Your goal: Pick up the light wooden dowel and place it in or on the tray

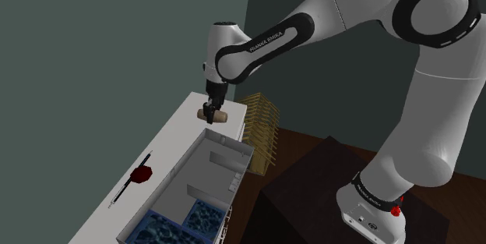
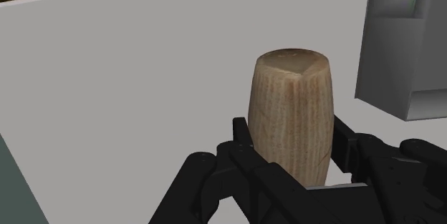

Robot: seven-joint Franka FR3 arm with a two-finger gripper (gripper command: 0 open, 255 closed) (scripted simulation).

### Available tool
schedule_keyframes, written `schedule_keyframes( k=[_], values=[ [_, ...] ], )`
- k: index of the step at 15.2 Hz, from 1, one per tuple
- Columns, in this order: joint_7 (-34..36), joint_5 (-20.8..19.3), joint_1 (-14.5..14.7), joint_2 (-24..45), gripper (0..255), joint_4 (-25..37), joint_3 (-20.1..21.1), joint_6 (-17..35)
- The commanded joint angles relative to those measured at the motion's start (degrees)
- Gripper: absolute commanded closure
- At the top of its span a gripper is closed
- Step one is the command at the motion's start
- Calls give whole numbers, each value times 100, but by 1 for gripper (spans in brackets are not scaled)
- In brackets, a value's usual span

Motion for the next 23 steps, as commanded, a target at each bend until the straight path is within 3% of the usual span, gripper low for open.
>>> schedule_keyframes(
  k=[1,18,23],
  values=[
    [-7,29,-10,-104,255,30,14,-132],
    [-43,195,-72,-732,255,528,68,-1239],
    [466,311,232,-1166,255,-63,327,-1022]
  ],
)
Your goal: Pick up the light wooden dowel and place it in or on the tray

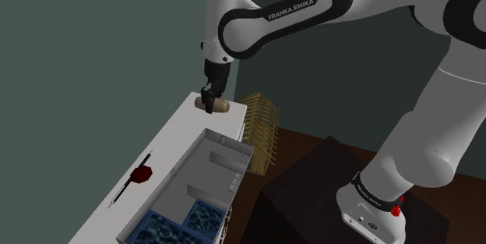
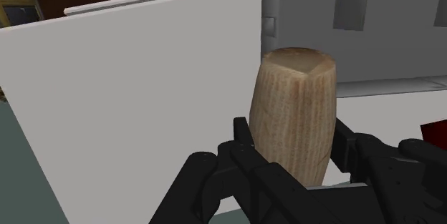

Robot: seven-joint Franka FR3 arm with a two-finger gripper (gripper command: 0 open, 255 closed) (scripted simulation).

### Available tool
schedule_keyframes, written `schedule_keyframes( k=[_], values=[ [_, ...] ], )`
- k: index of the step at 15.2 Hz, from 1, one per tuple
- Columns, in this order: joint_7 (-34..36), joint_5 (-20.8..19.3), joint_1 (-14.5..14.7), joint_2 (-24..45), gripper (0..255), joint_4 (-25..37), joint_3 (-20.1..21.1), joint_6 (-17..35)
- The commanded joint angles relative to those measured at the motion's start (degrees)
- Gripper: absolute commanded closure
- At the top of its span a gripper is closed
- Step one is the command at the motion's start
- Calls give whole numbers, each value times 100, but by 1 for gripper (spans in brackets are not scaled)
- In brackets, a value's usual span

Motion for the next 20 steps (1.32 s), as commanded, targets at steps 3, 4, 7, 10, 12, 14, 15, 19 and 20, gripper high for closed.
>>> schedule_keyframes(
  k=[3,4,7,10,12,14,15,19,20],
  values=[
    [427,95,249,-305,255,-396,224,145],
    [541,115,315,-365,255,-474,283,176],
    [898,170,519,-515,255,-668,469,261],
    [1277,208,727,-620,255,-803,664,333],
    [1542,221,868,-663,255,-860,798,376],
    [1818,222,1010,-683,255,-892,935,413],
    [1961,217,1081,-684,255,-898,1004,430],
    [2142,145,1162,-553,255,-1012,1083,675],
    [2154,122,1166,-509,255,-1048,1083,751]
  ],
)
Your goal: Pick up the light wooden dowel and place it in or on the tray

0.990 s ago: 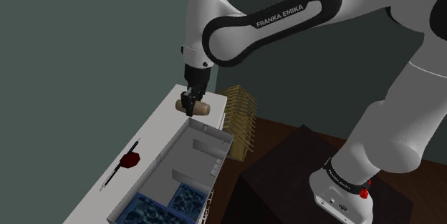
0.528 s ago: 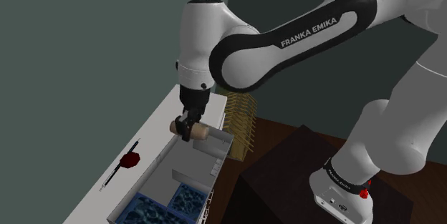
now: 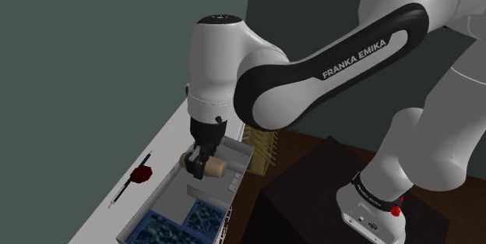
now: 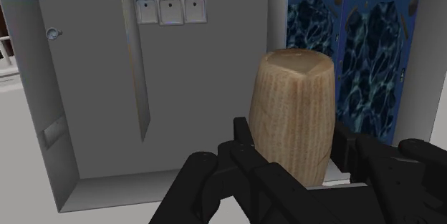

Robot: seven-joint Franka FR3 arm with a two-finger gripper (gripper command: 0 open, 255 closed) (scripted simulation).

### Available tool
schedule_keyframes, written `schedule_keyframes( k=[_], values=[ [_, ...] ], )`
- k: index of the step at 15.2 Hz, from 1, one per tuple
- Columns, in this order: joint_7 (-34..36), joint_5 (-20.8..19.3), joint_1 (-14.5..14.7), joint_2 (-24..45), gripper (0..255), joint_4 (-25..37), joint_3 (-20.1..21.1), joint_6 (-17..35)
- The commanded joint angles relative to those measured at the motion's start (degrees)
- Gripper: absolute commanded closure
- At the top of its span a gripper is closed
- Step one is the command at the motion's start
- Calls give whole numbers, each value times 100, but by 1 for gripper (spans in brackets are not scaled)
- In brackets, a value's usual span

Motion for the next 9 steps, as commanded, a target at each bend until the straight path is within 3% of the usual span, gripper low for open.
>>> schedule_keyframes(
  k=[1,9],
  values=[
    [43,-47,15,87,255,-62,8,144],
    [175,-283,58,498,255,-293,-15,743]
  ],
)
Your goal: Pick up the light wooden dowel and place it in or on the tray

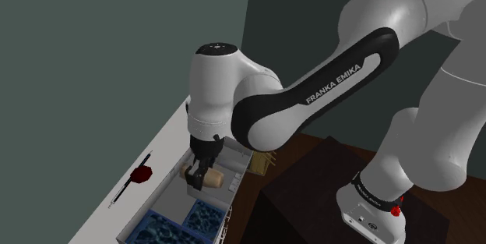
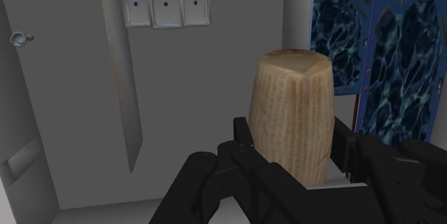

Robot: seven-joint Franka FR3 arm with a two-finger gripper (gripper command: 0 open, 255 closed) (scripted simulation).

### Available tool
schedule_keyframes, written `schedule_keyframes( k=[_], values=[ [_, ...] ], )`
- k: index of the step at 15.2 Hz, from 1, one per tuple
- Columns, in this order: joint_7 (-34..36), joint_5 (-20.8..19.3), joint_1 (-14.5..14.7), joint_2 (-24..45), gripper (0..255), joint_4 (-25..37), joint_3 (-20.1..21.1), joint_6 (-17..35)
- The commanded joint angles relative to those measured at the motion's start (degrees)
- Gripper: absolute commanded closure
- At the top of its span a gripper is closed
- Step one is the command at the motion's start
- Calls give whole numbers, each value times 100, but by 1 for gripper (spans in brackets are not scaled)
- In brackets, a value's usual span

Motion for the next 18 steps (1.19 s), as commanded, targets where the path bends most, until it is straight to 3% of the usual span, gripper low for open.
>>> schedule_keyframes(
  k=[1,7,8,13,18],
  values=[
    [17,-24,8,40,255,-47,-2,87],
    [18,-25,7,41,255,-47,-1,87],
    [20,-27,8,44,0,-46,-1,89],
    [18,-25,7,41,0,-47,-1,87],
    [-197,271,-79,-470,0,198,11,-619]
  ],
)
